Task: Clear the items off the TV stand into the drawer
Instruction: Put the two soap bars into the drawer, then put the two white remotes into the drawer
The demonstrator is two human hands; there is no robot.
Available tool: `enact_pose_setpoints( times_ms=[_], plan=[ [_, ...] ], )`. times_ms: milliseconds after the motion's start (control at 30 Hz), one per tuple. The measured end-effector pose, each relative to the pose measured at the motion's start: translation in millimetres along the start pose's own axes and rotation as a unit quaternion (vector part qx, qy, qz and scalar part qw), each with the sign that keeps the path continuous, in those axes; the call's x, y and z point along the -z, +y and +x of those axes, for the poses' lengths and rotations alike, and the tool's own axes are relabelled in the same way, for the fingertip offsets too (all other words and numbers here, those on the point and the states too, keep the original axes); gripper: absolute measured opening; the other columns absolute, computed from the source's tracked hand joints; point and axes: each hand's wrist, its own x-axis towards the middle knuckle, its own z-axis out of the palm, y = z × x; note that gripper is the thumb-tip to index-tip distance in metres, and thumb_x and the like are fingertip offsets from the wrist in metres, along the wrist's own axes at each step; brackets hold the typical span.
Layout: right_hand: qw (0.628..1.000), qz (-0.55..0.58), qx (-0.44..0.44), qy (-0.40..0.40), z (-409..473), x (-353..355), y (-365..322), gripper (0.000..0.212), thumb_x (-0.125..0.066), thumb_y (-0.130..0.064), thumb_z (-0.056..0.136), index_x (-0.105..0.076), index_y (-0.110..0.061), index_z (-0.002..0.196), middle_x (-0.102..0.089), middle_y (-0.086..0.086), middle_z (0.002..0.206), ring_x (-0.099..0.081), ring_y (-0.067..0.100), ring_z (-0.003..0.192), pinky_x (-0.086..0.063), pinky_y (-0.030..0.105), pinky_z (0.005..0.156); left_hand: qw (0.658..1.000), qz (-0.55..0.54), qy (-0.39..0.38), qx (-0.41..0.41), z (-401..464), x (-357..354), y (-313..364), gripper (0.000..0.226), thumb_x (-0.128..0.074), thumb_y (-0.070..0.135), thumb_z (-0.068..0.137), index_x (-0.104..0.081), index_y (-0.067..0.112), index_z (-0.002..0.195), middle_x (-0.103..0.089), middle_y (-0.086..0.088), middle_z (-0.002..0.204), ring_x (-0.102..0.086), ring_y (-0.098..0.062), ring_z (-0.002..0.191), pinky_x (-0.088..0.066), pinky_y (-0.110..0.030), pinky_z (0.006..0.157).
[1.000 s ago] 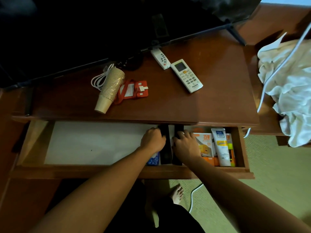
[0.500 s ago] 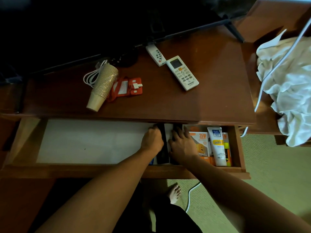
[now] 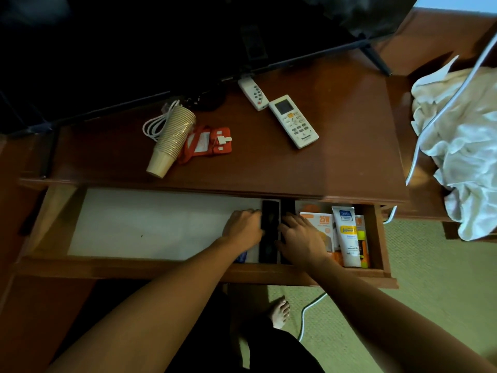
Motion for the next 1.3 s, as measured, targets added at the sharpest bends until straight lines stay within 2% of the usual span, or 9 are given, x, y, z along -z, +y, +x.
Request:
enact_pose_setpoints(
  times_ms=[133,233,300,400,600,867,1100,1200,1300],
  plan=[
    [0.987,0.155,-0.027,0.007,4,8,-35,0.037,-0.061,-0.037,0.095,-0.064,-0.016,0.125,-0.059,0.005,0.128,-0.056,0.026,0.117,-0.048,0.038,0.089,0.995,-0.032,0.069,0.071,-18,12,-33,0.042,-0.058,0.033,0.096,-0.06,0.013,0.132,-0.055,-0.01,0.137,-0.046,-0.029,0.127,-0.042,-0.039,0.103],
    [0.957,0.271,-0.099,-0.04,20,7,-61,0.049,-0.063,-0.04,0.094,-0.057,-0.015,0.136,-0.059,0.009,0.133,-0.059,0.029,0.115,-0.051,0.039,0.089,0.966,-0.144,-0.006,0.216,-25,18,-56,0.048,-0.063,0.044,0.091,-0.059,0.012,0.127,-0.058,-0.008,0.129,-0.056,-0.028,0.117,-0.048,-0.036,0.094],
    [0.938,0.314,-0.127,-0.076,28,5,-72,0.058,-0.064,-0.042,0.094,-0.051,-0.013,0.142,-0.058,0.012,0.135,-0.058,0.03,0.118,-0.051,0.039,0.092,0.934,-0.223,-0.082,0.266,-26,17,-65,0.037,-0.07,0.046,0.087,-0.066,0.011,0.098,-0.066,-0.006,0.102,-0.064,-0.025,0.095,-0.053,-0.037,0.088],
    [0.94,0.302,-0.132,-0.088,34,3,-78,0.051,-0.065,-0.035,0.094,-0.054,-0.009,0.137,-0.059,0.015,0.133,-0.058,0.032,0.117,-0.052,0.041,0.094,0.908,-0.295,-0.129,0.267,-27,8,-65,0.028,-0.074,0.033,0.086,-0.073,0.006,0.094,-0.074,-0.012,0.095,-0.071,-0.025,0.087,-0.059,-0.039,0.085],
    [0.96,0.232,-0.131,-0.092,27,4,-57,0.021,-0.06,-0.021,0.091,-0.066,-0.01,0.108,-0.066,0.016,0.109,-0.063,0.032,0.095,-0.054,0.04,0.077,0.932,-0.266,-0.122,0.213,-24,-9,-40,0.023,-0.072,0.032,0.088,-0.072,0.011,0.099,-0.073,-0.009,0.101,-0.068,-0.022,0.086,-0.055,-0.03,0.069],
    [0.964,0.221,-0.122,-0.078,17,9,-47,0.056,-0.066,-0.038,0.092,-0.051,-0.018,0.142,-0.057,0.012,0.136,-0.056,0.032,0.12,-0.05,0.042,0.095,0.941,-0.241,-0.133,0.198,-23,0,-35,0.025,-0.067,0.029,0.094,-0.074,0.005,0.1,-0.072,-0.014,0.098,-0.069,-0.028,0.09,-0.058,-0.04,0.084],
    [0.962,0.208,-0.064,0.166,7,62,-64,0.031,-0.061,-0.044,0.093,-0.069,-0.017,0.107,-0.069,0.002,0.097,-0.066,0.024,0.083,-0.053,0.037,0.066,0.984,-0.138,-0.016,0.113,-47,61,-14,0.027,-0.052,0.038,0.099,-0.069,0.016,0.097,-0.069,-0.006,0.094,-0.065,-0.023,0.083,-0.053,-0.035,0.072],
    [0.935,0.24,-0.051,0.256,10,101,-65,0.022,-0.067,-0.036,0.088,-0.058,-0.019,0.077,-0.062,-0.002,0.074,-0.06,0.024,0.065,-0.042,0.033,0.053,0.981,-0.168,0.071,0.063,-54,106,2,0.022,-0.055,0.04,0.096,-0.069,0.023,0.093,-0.067,0.001,0.089,-0.064,-0.018,0.081,-0.055,-0.036,0.068],
    [0.916,0.262,-0.068,0.297,20,138,-56,0.019,-0.068,-0.034,0.087,-0.058,-0.023,0.075,-0.062,-0.005,0.073,-0.059,0.021,0.064,-0.037,0.029,0.053,0.968,-0.194,0.155,0.032,-46,149,16,0.018,-0.062,0.037,0.093,-0.072,0.022,0.09,-0.07,0.003,0.081,-0.066,-0.015,0.075,-0.054,-0.033,0.066]
  ],
)
